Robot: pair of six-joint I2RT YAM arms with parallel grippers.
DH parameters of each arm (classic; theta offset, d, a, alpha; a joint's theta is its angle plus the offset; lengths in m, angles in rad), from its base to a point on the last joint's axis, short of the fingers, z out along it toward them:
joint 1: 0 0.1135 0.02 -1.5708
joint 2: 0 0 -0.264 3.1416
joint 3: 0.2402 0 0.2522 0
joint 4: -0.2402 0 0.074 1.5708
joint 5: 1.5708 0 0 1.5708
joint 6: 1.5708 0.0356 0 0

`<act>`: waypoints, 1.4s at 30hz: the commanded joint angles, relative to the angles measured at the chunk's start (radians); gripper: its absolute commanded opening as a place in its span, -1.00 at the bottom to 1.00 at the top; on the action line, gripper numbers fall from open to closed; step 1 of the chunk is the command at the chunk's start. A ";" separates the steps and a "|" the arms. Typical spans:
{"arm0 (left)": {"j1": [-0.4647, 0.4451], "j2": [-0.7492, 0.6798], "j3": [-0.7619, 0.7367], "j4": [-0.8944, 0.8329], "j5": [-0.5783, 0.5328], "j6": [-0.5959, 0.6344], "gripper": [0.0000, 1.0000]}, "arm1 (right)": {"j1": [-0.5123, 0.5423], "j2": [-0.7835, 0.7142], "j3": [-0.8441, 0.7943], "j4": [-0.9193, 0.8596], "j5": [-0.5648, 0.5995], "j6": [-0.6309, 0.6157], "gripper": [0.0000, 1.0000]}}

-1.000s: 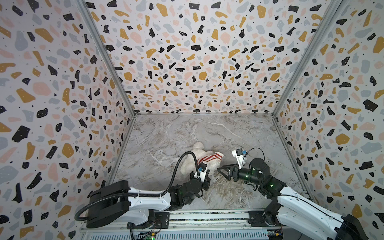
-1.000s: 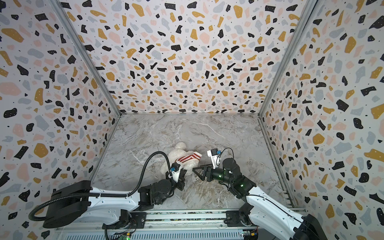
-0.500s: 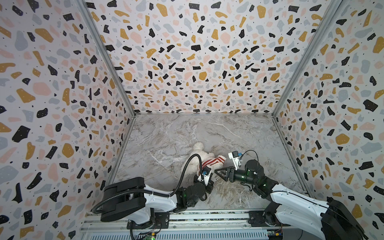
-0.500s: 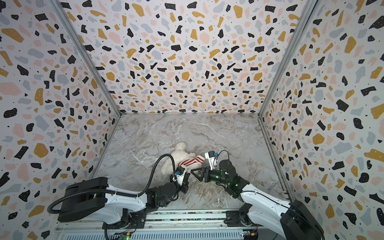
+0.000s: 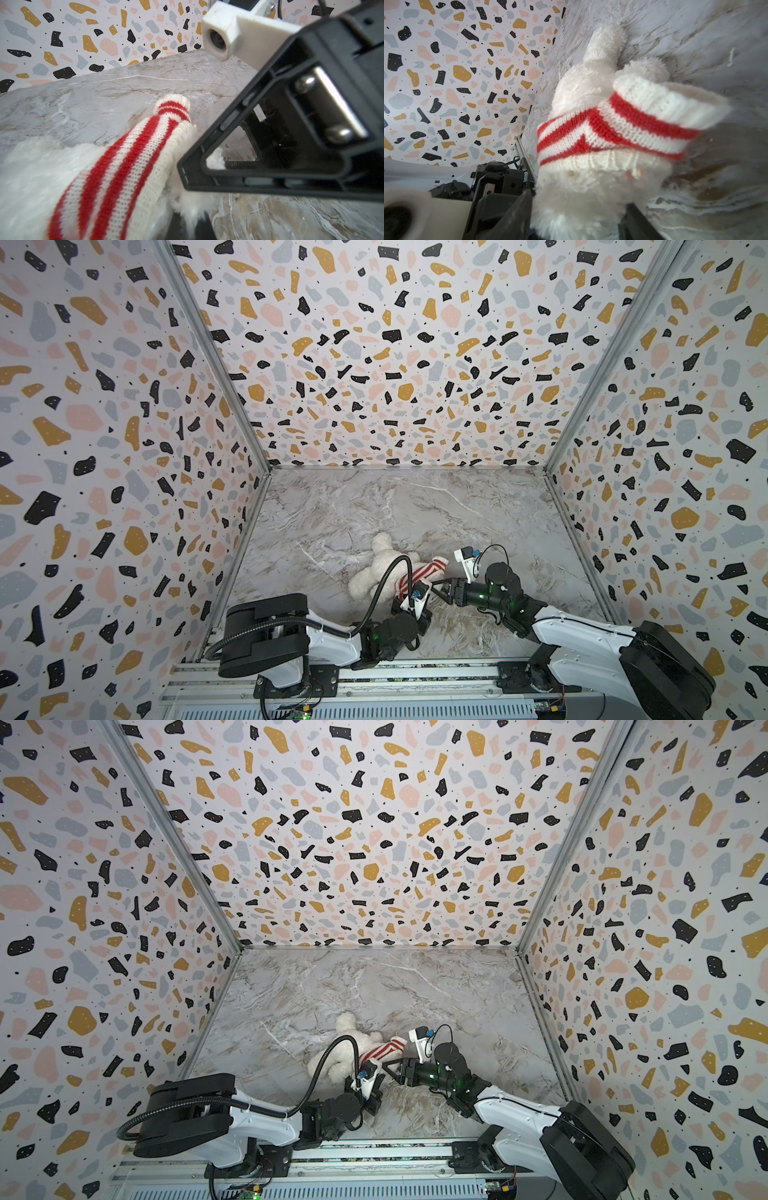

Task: Dress the teddy bear

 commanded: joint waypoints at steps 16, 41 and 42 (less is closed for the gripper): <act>-0.052 0.095 0.046 0.142 -0.012 -0.034 -1.00 | -0.016 0.087 -0.029 0.117 0.041 0.026 -0.44; 0.257 -0.571 0.066 -0.479 0.439 -0.223 0.08 | 0.038 -0.095 0.185 -0.248 0.110 -0.567 -1.00; 0.297 -0.601 0.085 -0.529 0.453 -0.230 0.07 | 0.063 -0.109 0.194 -0.255 0.129 -0.616 -1.00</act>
